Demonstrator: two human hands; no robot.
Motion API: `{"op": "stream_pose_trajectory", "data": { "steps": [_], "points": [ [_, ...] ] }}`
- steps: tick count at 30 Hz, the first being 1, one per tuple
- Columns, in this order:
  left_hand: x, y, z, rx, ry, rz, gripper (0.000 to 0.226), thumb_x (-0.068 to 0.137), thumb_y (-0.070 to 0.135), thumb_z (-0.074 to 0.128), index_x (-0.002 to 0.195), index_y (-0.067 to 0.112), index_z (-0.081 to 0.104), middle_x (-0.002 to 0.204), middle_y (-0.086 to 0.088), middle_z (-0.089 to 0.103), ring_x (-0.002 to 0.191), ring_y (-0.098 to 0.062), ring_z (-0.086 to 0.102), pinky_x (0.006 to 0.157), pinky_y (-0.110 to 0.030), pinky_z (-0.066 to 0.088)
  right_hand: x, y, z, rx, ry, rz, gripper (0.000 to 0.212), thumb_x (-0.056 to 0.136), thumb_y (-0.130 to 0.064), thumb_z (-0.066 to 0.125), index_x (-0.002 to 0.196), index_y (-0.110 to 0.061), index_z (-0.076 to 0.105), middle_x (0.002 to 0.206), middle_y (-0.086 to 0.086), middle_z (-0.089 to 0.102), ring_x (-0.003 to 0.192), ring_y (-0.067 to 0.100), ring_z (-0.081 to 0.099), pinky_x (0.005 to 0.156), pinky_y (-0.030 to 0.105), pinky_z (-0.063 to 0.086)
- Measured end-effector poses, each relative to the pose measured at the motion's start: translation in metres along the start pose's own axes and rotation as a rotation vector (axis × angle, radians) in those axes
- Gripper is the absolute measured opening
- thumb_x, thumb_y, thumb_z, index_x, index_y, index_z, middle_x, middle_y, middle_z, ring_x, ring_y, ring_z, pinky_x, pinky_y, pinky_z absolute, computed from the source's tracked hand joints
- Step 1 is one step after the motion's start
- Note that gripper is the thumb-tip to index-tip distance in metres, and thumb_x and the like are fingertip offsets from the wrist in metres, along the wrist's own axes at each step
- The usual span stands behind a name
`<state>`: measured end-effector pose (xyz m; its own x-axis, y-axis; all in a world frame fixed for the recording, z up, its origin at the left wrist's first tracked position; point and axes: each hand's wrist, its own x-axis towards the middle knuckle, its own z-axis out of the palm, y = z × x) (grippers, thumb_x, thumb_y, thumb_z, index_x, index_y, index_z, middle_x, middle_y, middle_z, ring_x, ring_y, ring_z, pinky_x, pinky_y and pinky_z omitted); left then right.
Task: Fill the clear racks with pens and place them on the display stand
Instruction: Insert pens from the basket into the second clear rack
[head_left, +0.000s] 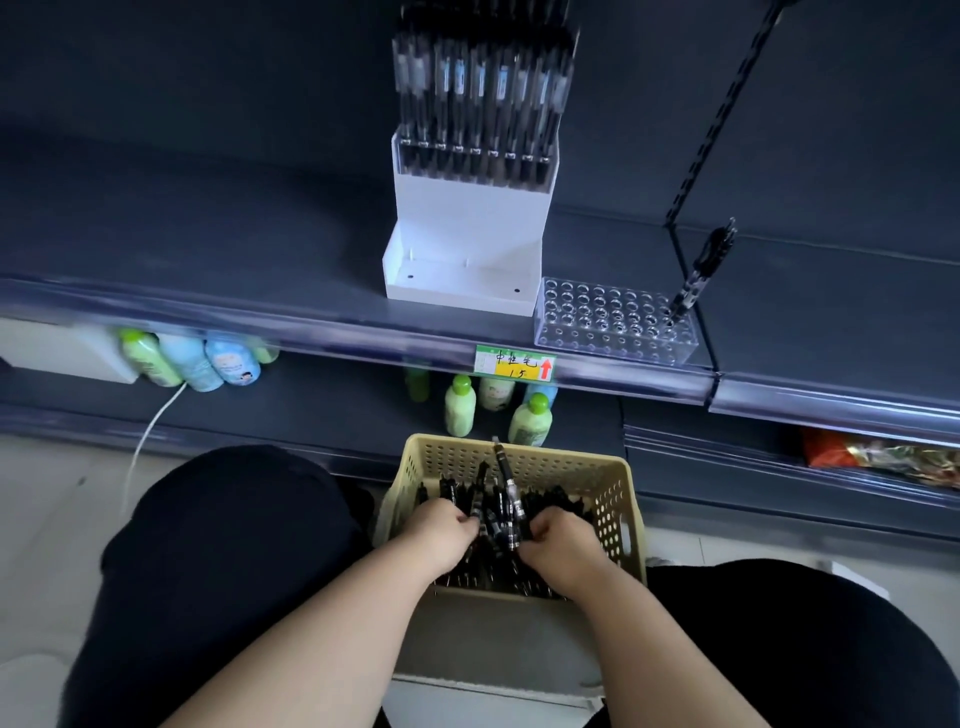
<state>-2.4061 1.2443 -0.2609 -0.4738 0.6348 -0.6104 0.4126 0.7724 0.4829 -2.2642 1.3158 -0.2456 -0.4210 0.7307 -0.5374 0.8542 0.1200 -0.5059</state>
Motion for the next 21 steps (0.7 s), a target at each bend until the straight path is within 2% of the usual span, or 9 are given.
{"op": "stream_pose_trajectory", "data": {
  "steps": [3, 5, 6, 8, 11, 15, 18, 19, 21],
  "points": [
    [-0.014, 0.003, -0.007, -0.049, 0.052, 0.066, 0.018, 0.092, 0.036, 0.053, 0.084, 0.023, 0.062, 0.086, 0.001, 0.059, 0.079, -0.017, 0.054, 0.069, -0.023, 0.039, -0.009, 0.000, -0.009, 0.067, 0.037, -0.033, 0.034, 0.082, -0.020, 0.063, 0.113, -0.016, 0.053, 0.075, -0.010, 0.055, 0.068, 0.004, 0.053, 0.057, 0.013, 0.041],
    [-0.023, 0.006, -0.010, -0.108, 0.098, 0.125, 0.022, 0.091, 0.037, 0.056, 0.101, 0.021, 0.066, 0.093, 0.006, 0.061, 0.087, -0.013, 0.055, 0.076, -0.021, 0.041, -0.017, -0.002, -0.016, 0.092, 0.087, -0.046, 0.034, 0.081, -0.019, 0.062, 0.115, -0.018, 0.053, 0.070, -0.013, 0.052, 0.062, -0.002, 0.048, 0.048, 0.007, 0.035],
    [-0.028, 0.008, -0.012, -0.135, 0.115, 0.166, 0.024, 0.089, 0.037, 0.058, 0.104, 0.020, 0.065, 0.096, 0.008, 0.062, 0.089, -0.010, 0.056, 0.077, -0.020, 0.042, -0.020, -0.003, -0.020, 0.109, 0.118, -0.053, 0.034, 0.081, -0.019, 0.061, 0.114, -0.018, 0.053, 0.070, -0.013, 0.052, 0.062, -0.001, 0.048, 0.047, 0.008, 0.034],
    [-0.039, 0.013, -0.015, -0.184, 0.117, 0.255, 0.021, 0.087, 0.034, 0.063, 0.102, 0.021, 0.063, 0.097, 0.009, 0.064, 0.090, -0.007, 0.058, 0.078, -0.019, 0.044, -0.025, -0.004, -0.026, 0.140, 0.182, -0.071, 0.032, 0.081, -0.021, 0.060, 0.112, -0.018, 0.052, 0.073, -0.013, 0.053, 0.066, 0.004, 0.050, 0.055, 0.015, 0.034],
    [-0.049, 0.023, -0.026, -0.243, 0.127, 0.349, 0.014, 0.084, 0.027, 0.067, 0.094, 0.023, 0.059, 0.094, 0.009, 0.066, 0.088, -0.008, 0.062, 0.082, -0.026, 0.051, -0.030, -0.004, -0.041, 0.180, 0.264, -0.113, 0.023, 0.082, -0.024, 0.059, 0.104, -0.025, 0.051, 0.076, -0.014, 0.055, 0.071, 0.008, 0.053, 0.064, 0.020, 0.035],
    [-0.059, 0.044, -0.059, -0.309, 0.202, 0.446, 0.016, 0.082, 0.024, 0.069, 0.090, 0.030, 0.055, 0.090, 0.011, 0.067, 0.082, 0.005, 0.060, 0.069, -0.005, 0.043, -0.030, -0.007, -0.069, 0.285, 0.383, -0.182, 0.010, 0.084, -0.026, 0.062, 0.086, -0.027, 0.052, 0.073, -0.009, 0.064, 0.070, 0.012, 0.062, 0.062, 0.021, 0.045],
    [-0.062, 0.072, -0.085, -0.370, 0.274, 0.490, 0.018, 0.083, 0.020, 0.067, 0.094, 0.027, 0.055, 0.090, 0.010, 0.068, 0.083, 0.001, 0.062, 0.068, -0.006, 0.043, -0.026, -0.011, -0.099, 0.379, 0.487, -0.220, 0.013, 0.083, -0.021, 0.064, 0.082, -0.027, 0.053, 0.070, -0.007, 0.066, 0.069, 0.012, 0.064, 0.058, 0.016, 0.045],
    [-0.061, 0.083, -0.092, -0.402, 0.295, 0.503, 0.018, 0.084, 0.019, 0.067, 0.096, 0.026, 0.055, 0.091, 0.010, 0.068, 0.084, 0.000, 0.063, 0.071, -0.009, 0.044, -0.023, -0.013, -0.111, 0.409, 0.515, -0.233, 0.016, 0.082, -0.019, 0.065, 0.085, -0.028, 0.052, 0.072, -0.008, 0.066, 0.070, 0.011, 0.065, 0.060, 0.018, 0.047],
    [-0.058, 0.104, -0.101, -0.465, 0.334, 0.542, 0.021, 0.084, 0.018, 0.066, 0.095, 0.030, 0.054, 0.090, 0.012, 0.068, 0.080, 0.008, 0.061, 0.068, -0.004, 0.042, -0.018, -0.016, -0.138, 0.449, 0.578, -0.260, 0.026, 0.081, -0.016, 0.066, 0.090, -0.032, 0.048, 0.075, -0.009, 0.065, 0.072, 0.009, 0.065, 0.063, 0.023, 0.050]
  ]
}}
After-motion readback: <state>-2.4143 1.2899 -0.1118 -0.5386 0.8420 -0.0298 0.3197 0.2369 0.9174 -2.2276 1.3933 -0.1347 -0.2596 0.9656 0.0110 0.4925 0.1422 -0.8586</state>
